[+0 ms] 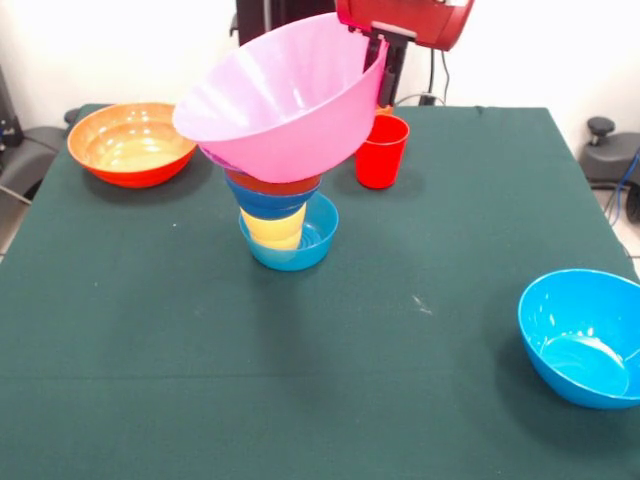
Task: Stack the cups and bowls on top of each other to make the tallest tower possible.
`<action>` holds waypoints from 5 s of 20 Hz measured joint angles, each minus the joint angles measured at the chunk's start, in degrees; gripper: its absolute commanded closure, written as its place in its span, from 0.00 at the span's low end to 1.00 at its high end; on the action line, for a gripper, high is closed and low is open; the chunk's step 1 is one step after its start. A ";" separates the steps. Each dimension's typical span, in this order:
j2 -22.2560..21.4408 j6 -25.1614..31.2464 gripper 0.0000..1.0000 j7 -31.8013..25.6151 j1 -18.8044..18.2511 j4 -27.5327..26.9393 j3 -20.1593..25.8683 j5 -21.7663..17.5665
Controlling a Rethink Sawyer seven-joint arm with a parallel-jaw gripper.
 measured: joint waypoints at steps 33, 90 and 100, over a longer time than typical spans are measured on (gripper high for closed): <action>-1.80 -0.01 1.00 0.00 -0.21 2.29 -2.49 2.64; -4.16 -4.19 1.00 0.00 1.62 12.26 -7.73 0.02; -3.43 -4.20 1.00 0.00 3.62 11.29 -9.22 -0.07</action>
